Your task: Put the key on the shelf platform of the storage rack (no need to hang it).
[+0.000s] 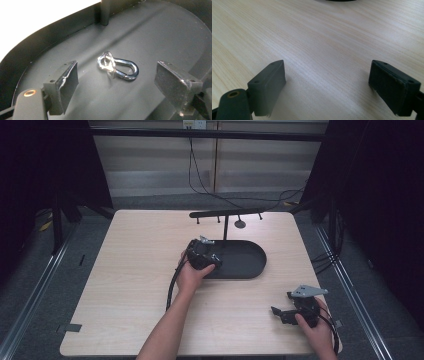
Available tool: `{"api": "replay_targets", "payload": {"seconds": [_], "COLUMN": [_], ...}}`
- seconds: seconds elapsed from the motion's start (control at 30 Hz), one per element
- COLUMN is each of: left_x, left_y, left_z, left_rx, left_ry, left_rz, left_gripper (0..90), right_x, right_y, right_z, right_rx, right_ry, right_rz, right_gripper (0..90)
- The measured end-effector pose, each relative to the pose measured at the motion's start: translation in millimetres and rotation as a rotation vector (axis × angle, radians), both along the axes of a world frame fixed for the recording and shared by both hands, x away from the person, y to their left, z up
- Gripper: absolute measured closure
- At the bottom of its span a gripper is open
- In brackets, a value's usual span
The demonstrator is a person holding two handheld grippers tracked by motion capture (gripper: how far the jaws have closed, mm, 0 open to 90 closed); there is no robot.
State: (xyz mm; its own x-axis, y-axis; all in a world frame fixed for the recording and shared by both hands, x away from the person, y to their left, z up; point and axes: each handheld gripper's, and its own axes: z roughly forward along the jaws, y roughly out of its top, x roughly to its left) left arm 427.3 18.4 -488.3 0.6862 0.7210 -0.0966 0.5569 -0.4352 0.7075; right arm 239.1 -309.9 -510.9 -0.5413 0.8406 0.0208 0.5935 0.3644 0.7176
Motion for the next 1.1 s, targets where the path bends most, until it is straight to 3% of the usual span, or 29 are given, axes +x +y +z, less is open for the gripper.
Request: {"api": "replay_targets", "payload": {"seconds": [0.27, 0.63, 1.1], "left_x": [-5.1, -13.6, -21.6], "left_y": [6.0, 14.8, 40.0], "left_z": [5.0, 9.5, 14.4], "left_rx": [-0.018, -0.02, -0.025], "left_ry": [-0.001, 0.034, 0.033], "left_rz": [0.002, -0.045, -0.054], "left_gripper": [18.5, 18.5, 18.6], "right_x": [0.0, 0.0, 0.0], "right_y": [0.0, -0.1, 0.0], "right_z": [0.0, 0.0, 0.0], "right_rx": [0.0, 0.0, 0.0], "right_ry": [0.0, 0.001, 0.0], "right_rz": [0.0, 0.001, 0.0], "right_gripper": [13.5, 13.5, 13.6]}}
